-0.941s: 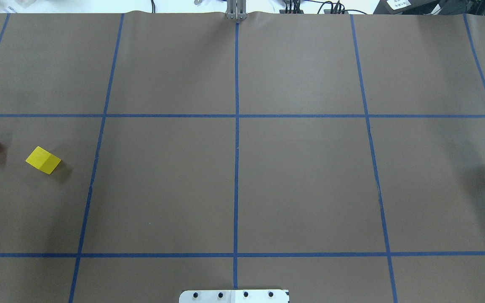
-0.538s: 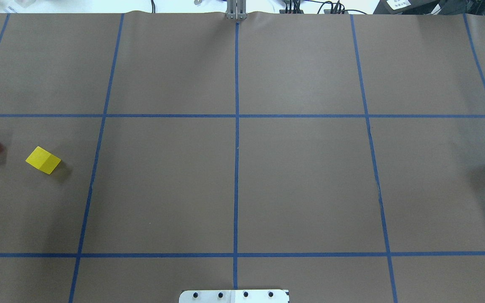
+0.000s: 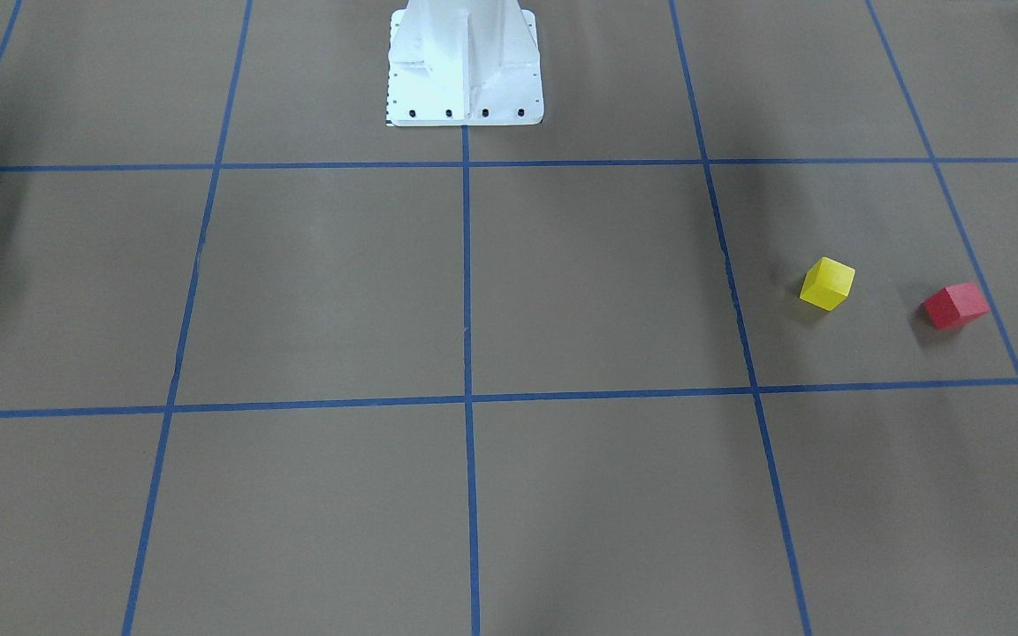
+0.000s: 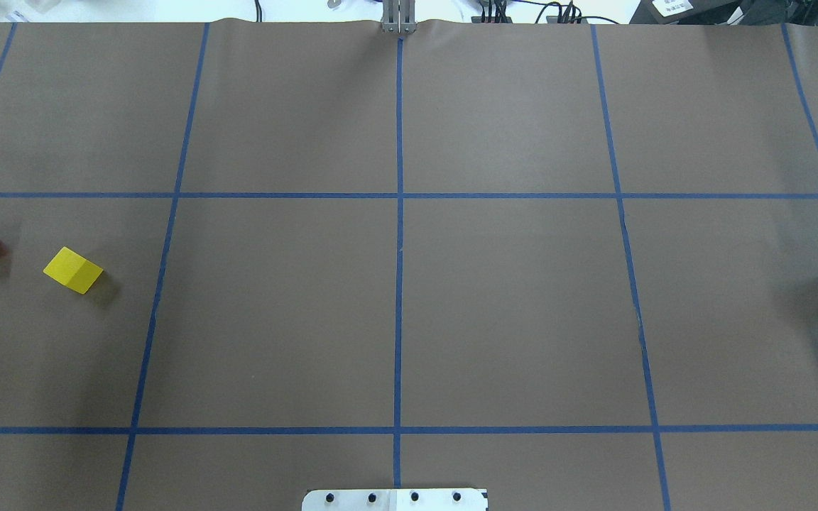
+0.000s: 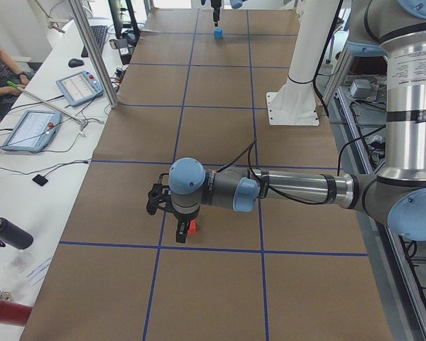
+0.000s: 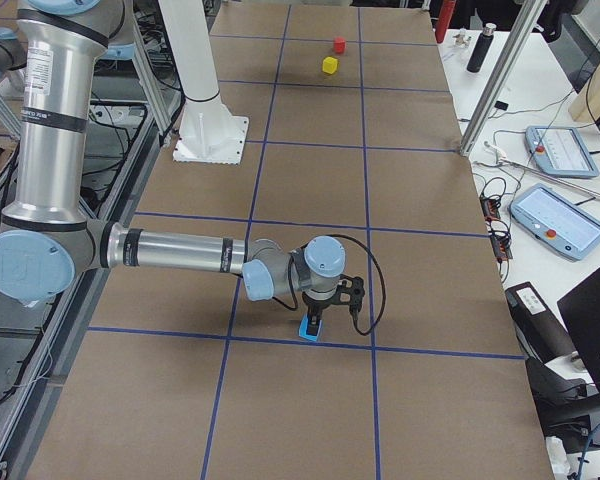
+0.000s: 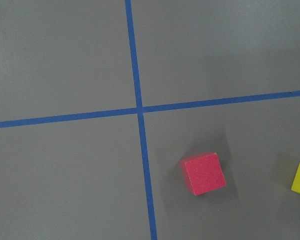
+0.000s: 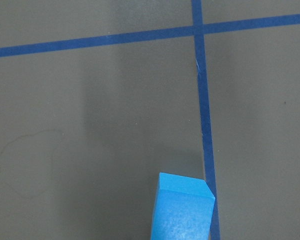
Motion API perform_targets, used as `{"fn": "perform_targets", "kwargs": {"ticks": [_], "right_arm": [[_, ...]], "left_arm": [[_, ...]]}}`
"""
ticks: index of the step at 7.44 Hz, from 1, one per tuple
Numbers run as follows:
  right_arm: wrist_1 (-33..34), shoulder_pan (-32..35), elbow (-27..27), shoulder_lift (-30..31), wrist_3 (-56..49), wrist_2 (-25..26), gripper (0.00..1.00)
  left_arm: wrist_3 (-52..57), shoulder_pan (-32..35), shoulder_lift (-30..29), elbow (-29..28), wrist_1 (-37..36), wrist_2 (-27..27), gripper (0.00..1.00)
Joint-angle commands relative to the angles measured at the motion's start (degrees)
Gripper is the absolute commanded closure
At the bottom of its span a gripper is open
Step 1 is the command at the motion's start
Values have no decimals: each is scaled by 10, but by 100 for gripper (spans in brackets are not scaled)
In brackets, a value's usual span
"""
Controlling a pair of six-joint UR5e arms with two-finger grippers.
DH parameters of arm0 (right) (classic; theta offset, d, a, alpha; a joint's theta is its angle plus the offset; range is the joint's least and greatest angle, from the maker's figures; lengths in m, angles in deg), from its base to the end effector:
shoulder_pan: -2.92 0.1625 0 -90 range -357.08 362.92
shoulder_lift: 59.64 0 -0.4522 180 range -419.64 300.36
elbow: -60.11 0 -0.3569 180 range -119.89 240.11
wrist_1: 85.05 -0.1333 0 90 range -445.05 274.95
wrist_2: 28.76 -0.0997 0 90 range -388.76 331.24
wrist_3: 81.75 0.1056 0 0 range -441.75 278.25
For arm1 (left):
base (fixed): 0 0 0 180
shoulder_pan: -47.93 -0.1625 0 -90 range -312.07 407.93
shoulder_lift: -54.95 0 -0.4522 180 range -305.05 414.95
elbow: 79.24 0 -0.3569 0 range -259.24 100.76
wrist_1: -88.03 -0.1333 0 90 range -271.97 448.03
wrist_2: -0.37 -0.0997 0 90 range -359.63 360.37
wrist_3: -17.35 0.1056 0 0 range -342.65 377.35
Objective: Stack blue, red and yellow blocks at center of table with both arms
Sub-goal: 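Close the right gripper on the blue cube at the table edge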
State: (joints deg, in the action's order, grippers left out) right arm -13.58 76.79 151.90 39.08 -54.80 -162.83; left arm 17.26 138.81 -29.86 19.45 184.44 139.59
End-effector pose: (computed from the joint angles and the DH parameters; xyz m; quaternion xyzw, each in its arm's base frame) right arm -0.0533 -0.3996 0.7068 -0.0499 -0.3816 0.0492 0.9217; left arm -0.0599 -0.4245 0.6418 0.0814 0.4143 0.0283 0.9060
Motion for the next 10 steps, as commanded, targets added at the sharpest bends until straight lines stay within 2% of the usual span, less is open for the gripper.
{"fn": "perform_targets", "kwargs": {"ticks": [1, 3, 5, 8, 9, 10], "right_arm": [[0, -14, -20, -2, 15, 12, 1], [-35, -14, -55, -3, 16, 12, 2], [-104, -19, -100, -12, 51, 12, 2], [-127, -34, -104, -15, 87, 12, 3], [-127, -36, -108, -15, 88, 13, 17], [-127, -37, -108, -15, 102, 12, 81]], "left_arm": [[0, 0, 0, 0, 0, 0, 1], [-2, 0, -1, 0, 9, 0, 0], [-4, 0, 0, 1, 10, 0, 0], [-4, 0, -1, 4, 10, 0, 0], [-4, 0, -1, 5, 10, 0, 0], [-4, 0, 0, 8, 9, 0, 0]]}}
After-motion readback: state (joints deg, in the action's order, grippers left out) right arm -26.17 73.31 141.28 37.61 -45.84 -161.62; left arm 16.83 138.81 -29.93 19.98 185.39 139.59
